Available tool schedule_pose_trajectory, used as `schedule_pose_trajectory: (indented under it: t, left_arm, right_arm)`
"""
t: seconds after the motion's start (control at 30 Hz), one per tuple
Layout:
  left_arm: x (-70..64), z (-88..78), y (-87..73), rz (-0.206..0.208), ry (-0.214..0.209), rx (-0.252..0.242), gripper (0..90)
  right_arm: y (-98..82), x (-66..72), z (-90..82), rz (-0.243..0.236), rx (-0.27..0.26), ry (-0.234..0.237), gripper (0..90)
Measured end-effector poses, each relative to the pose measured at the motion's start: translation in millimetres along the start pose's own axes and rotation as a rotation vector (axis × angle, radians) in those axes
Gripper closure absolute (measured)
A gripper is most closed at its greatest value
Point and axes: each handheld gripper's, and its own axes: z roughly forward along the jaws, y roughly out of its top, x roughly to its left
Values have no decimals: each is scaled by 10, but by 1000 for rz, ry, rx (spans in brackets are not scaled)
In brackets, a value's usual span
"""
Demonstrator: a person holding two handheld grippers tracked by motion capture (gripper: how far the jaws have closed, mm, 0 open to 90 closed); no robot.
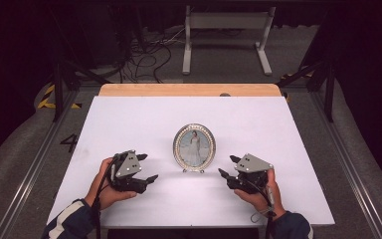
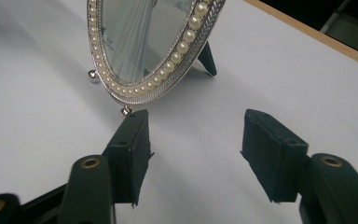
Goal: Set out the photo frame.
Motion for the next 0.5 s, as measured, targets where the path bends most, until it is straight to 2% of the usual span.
schedule_pose_trajectory:
  t: [0.1, 0.2, 0.3, 0.47, 0.5]
  left_arm:
    - [1, -12, -39, -12, -1, 0, 233]
    - [-3, -23, -72, -4, -3, 10, 224]
    - [-10, -41, -109, -17, 9, -1, 175]
    - [2, -107, -186, -64, 42, -37, 123]
    - [4, -126, -219, -76, 36, -46, 110]
  right_arm:
    - [-39, -3, -12, -12, 11, 7, 387]
    - [-76, -19, -29, -17, 20, 10, 362]
    - [-100, -32, -41, -17, 27, 5, 340]
    - [-97, -20, -38, -23, 15, 3, 304]
    - [-97, -10, -35, -24, 13, 1, 292]
